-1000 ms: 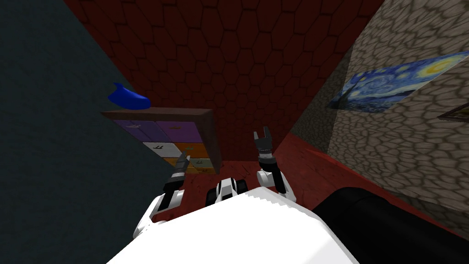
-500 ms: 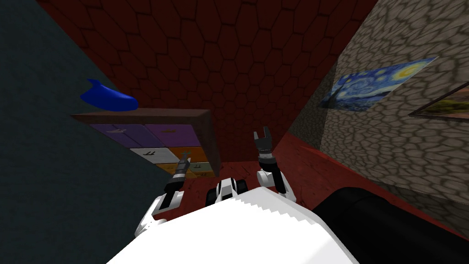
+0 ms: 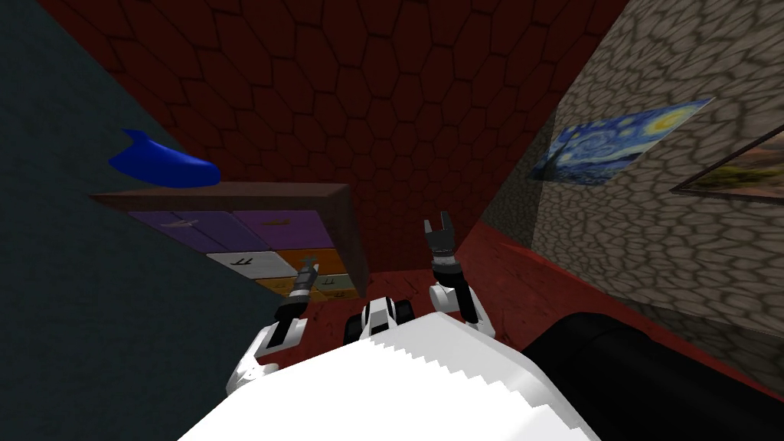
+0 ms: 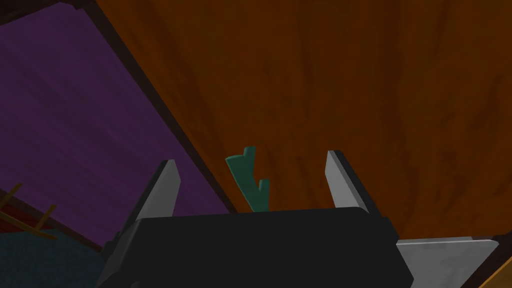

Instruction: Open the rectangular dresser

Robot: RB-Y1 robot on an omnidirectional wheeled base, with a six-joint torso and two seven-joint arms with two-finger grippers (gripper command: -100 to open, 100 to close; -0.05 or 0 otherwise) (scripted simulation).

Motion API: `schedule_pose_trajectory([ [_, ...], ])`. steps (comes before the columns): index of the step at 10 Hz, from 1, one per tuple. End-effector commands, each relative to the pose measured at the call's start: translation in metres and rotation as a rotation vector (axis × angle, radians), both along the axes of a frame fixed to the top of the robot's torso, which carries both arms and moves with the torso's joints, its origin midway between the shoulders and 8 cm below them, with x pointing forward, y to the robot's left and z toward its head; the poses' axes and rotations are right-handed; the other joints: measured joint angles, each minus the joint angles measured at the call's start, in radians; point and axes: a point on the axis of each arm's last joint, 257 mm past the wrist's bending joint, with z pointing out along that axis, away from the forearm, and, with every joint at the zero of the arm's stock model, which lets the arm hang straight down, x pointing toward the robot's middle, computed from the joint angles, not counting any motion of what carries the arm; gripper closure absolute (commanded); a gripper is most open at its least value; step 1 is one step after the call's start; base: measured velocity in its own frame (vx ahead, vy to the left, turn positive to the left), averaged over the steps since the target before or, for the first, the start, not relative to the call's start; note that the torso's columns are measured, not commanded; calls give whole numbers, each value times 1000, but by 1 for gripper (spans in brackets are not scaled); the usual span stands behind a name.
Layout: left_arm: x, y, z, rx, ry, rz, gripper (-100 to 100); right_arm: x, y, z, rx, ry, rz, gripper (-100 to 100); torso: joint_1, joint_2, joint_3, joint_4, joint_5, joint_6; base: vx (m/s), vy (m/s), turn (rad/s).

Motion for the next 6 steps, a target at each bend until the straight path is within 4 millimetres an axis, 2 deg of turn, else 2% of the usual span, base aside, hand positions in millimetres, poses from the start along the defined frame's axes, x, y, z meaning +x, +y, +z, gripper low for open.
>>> schedule_pose_trajectory([
  [1, -3, 1, 2, 0, -1, -5, 100, 0, 0, 0, 0, 0, 0, 0, 1, 1, 1, 0, 0, 0, -120, 0, 18],
  [4, -7, 2, 5, -1, -2, -11, 100, 0, 0, 0, 0, 0, 0, 0, 5, 3, 2, -1, 2, -1, -198, 20, 22],
  [6, -11, 1, 2, -2, 4, -16, 100, 0, 0, 0, 0, 0, 0, 0, 0, -7, -4, 0, -1, 0, -102, 6, 24],
])
